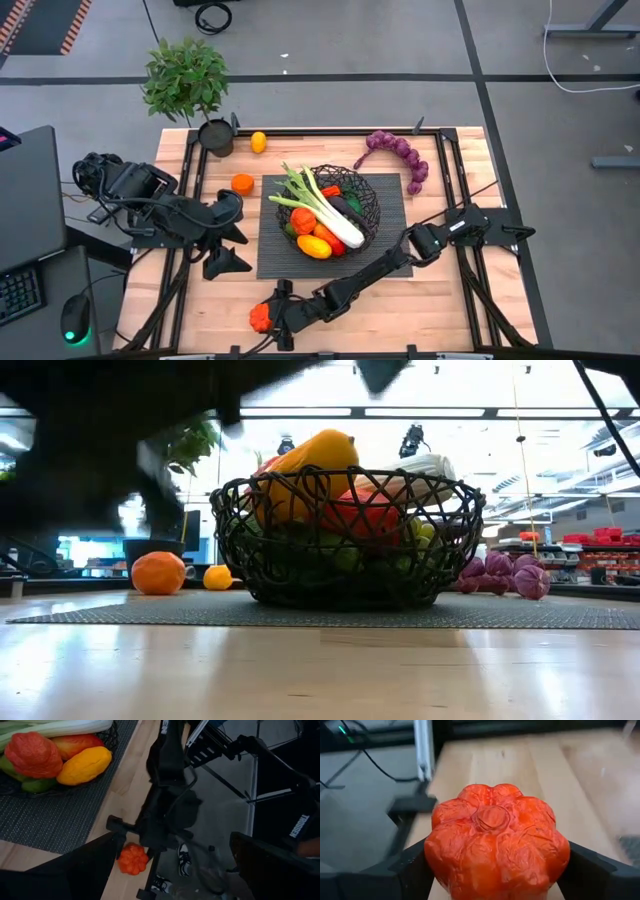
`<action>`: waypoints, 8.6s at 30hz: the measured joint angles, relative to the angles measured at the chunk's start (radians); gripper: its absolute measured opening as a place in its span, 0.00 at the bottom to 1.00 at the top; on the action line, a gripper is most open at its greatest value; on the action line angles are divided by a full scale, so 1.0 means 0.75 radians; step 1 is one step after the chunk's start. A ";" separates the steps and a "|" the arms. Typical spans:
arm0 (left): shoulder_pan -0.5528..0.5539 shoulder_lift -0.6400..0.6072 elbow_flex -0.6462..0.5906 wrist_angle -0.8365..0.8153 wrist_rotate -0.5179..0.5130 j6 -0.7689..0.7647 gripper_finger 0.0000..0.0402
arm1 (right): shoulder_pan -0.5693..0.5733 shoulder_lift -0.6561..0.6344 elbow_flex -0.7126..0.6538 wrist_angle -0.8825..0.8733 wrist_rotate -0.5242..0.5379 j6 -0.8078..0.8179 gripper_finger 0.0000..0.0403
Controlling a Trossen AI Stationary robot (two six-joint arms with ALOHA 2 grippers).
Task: Build produce basket
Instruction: Put the pumpkin into the black basket, then put the lemon into the black basket
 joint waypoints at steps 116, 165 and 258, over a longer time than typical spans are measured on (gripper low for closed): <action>1.754 0.346 -0.957 0.817 -0.020 0.870 0.97 | -0.675 -0.880 -0.015 -2.116 -0.418 0.763 0.99; 1.768 0.694 -0.934 1.076 -0.383 1.030 0.97 | -0.450 -0.981 -0.015 -2.218 -0.339 1.206 0.95; 0.814 0.510 0.149 0.136 -0.054 0.866 0.64 | -0.113 -1.400 -0.016 -2.179 0.114 1.555 0.86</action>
